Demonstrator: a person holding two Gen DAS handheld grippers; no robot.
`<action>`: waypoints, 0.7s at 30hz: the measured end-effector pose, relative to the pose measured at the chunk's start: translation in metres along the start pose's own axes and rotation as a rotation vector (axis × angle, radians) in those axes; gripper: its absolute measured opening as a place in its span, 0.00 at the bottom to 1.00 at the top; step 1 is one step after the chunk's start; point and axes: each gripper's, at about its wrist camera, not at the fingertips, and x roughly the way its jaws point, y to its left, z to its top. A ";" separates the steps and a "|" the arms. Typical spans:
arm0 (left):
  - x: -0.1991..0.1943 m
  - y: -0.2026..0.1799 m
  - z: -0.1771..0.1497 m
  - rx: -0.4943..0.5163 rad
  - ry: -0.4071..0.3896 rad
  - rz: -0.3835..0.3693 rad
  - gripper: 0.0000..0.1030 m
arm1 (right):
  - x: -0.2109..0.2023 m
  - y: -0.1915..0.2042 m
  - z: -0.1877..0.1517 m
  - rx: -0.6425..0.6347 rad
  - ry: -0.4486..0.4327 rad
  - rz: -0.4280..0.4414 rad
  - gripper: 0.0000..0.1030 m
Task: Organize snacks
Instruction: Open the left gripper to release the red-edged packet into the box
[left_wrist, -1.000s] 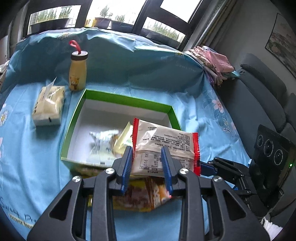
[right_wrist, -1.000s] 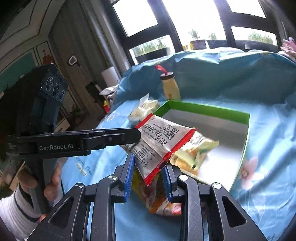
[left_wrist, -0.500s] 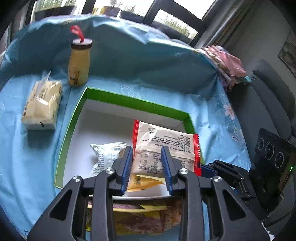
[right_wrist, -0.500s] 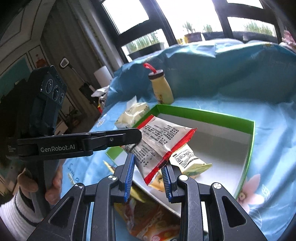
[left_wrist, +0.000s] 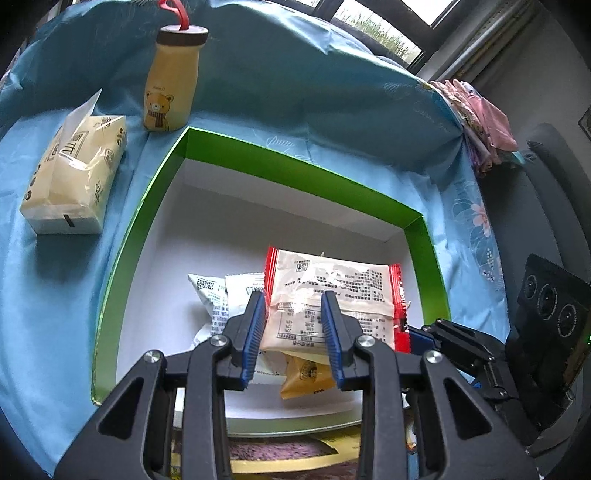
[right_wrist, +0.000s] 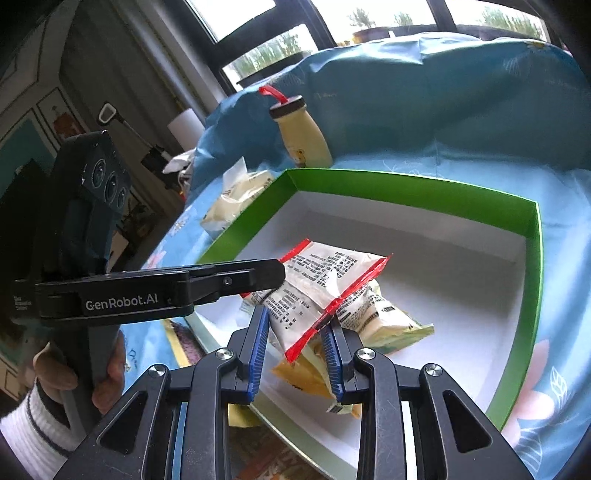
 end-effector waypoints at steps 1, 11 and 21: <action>0.001 0.000 0.000 -0.001 0.004 -0.006 0.28 | 0.001 0.000 0.000 -0.002 0.002 -0.003 0.30; 0.006 -0.004 0.000 0.004 0.010 0.032 0.30 | 0.008 0.001 0.001 -0.004 0.023 -0.077 0.30; -0.012 -0.006 -0.005 0.039 -0.047 0.134 0.72 | -0.022 0.003 -0.005 -0.005 -0.024 -0.196 0.57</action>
